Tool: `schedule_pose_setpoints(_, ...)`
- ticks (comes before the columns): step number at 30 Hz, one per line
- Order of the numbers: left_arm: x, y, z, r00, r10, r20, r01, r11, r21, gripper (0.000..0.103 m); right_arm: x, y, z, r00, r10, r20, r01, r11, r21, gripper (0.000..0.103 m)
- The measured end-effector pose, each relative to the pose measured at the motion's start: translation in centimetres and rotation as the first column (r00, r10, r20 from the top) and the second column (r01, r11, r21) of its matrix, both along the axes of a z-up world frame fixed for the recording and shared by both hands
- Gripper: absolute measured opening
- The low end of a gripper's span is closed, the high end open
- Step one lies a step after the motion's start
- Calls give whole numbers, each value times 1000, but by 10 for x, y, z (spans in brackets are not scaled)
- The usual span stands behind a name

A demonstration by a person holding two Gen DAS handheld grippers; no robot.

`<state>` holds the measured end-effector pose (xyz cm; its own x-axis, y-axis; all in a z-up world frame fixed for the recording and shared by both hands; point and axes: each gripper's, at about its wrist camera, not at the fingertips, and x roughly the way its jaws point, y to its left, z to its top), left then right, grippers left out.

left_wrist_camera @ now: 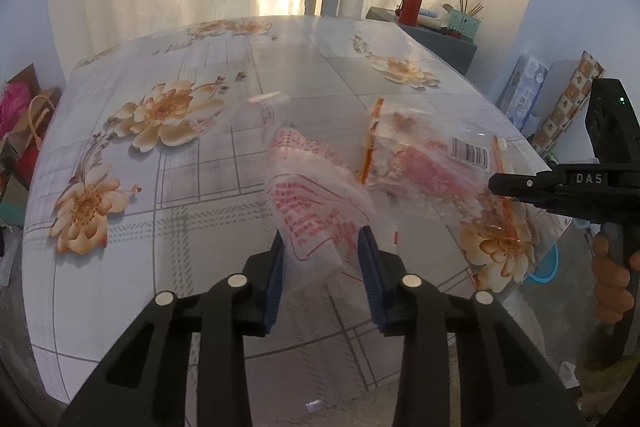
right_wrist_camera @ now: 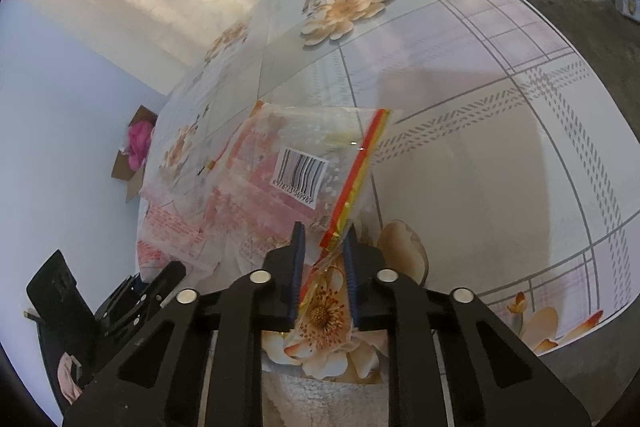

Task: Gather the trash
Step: 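Lift the printed bag with the left tool while the right tool lifts its bag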

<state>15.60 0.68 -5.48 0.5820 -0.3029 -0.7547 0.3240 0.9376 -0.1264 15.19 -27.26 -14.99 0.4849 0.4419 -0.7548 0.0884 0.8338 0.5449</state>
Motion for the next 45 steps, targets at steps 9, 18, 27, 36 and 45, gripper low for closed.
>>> schedule_pose_setpoints(9,0,0,7,999,14,30,-14,1000,-4,24,-7,-7,5,999,-35,22,35,999,37,7)
schedule_pose_setpoints(18,-9,-3,22,996,12,90,-14,1000,25,23,-14,-19,19,996,-64,62,61,997,41,3)
schedule_pose_setpoints(27,-17,-3,34,990,9,143,-15,999,44,23,-23,-30,30,992,-86,92,82,996,48,2)
schedule_pose_setpoints(36,-24,-1,40,985,9,170,-19,998,56,23,-33,-38,40,988,-103,111,98,994,51,2)
schedule_pose_setpoints(45,-28,0,46,982,9,191,-21,998,61,24,-40,-42,47,986,-108,129,102,993,58,2)
